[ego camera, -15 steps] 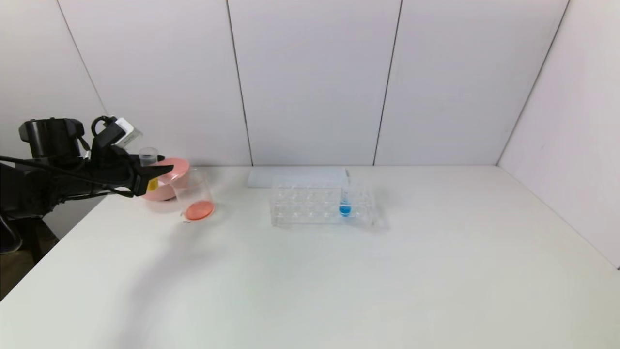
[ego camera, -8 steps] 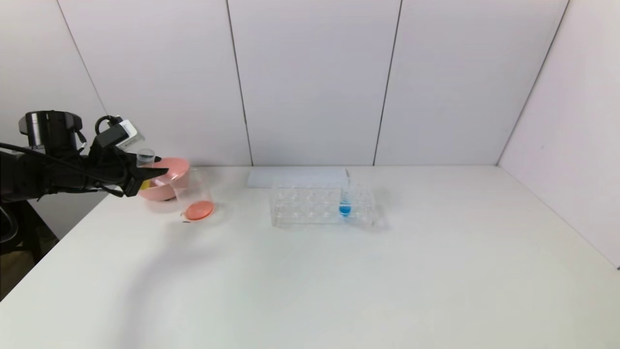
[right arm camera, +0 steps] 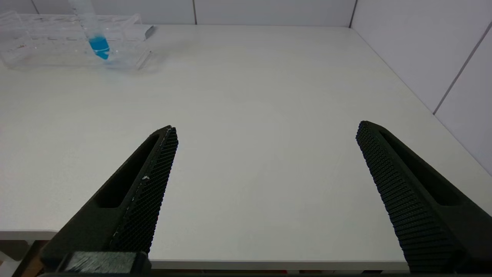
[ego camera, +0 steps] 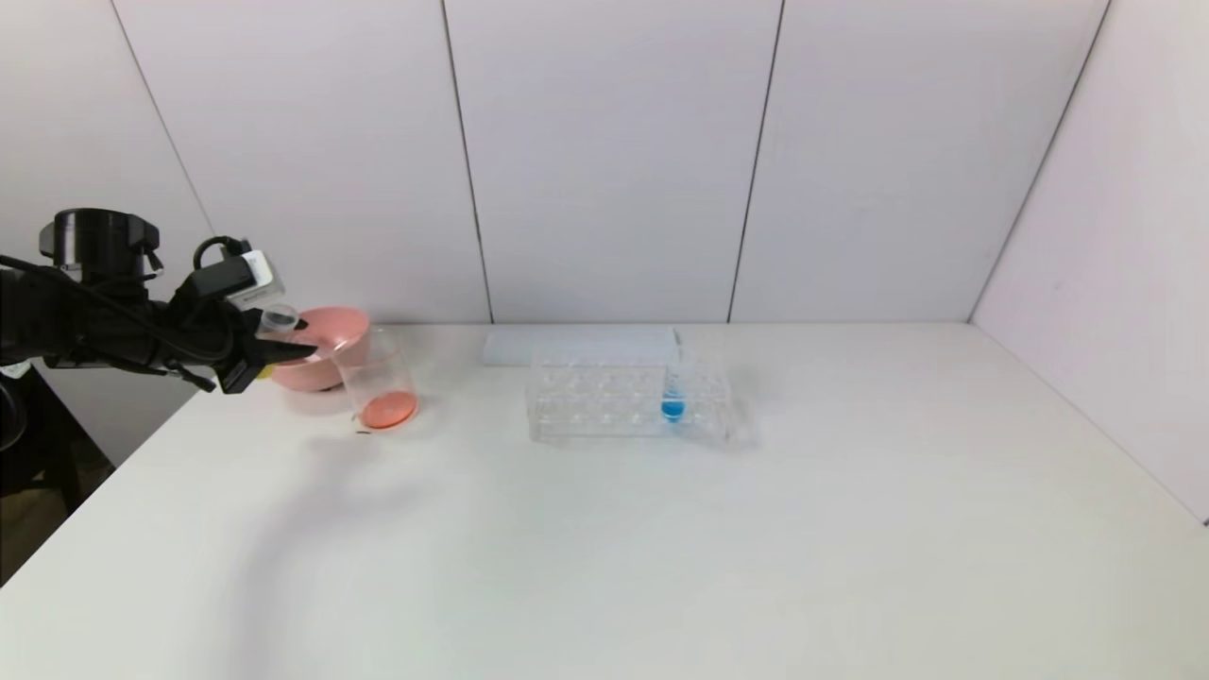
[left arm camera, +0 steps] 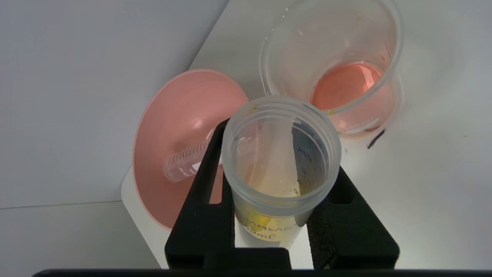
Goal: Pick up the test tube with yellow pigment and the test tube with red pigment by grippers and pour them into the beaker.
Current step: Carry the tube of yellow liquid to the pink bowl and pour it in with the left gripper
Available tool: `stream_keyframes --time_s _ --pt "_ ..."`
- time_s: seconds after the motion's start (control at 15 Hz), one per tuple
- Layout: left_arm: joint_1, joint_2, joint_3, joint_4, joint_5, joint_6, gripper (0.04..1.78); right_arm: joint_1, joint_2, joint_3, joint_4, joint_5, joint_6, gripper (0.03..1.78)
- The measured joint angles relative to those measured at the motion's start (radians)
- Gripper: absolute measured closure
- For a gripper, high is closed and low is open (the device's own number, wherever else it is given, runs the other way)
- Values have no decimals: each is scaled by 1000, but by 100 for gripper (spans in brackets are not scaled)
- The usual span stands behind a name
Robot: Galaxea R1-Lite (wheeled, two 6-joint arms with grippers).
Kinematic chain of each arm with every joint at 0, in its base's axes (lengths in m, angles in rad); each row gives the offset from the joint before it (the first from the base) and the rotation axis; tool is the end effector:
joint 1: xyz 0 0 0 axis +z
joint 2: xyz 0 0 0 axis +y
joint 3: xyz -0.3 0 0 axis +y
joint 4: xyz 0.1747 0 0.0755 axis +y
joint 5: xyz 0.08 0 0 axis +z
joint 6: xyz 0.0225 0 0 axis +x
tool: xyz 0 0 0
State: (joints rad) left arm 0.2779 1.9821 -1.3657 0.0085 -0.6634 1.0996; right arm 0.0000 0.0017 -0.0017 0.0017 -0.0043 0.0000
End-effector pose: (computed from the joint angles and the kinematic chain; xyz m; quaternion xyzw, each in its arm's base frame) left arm 0.3744 0.0924 0.1784 0.3692 0.1383 -0.2986 0.8692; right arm -0.0228 -0.0001 0.0758 0.0000 0.0008 -0.0021 1.0000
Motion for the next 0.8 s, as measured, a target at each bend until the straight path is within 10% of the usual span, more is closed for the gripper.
stream_keyframes --time_s 0.8 --pt "2 110 -402 593 62 321 130 0 0 0 0 1 0 11"
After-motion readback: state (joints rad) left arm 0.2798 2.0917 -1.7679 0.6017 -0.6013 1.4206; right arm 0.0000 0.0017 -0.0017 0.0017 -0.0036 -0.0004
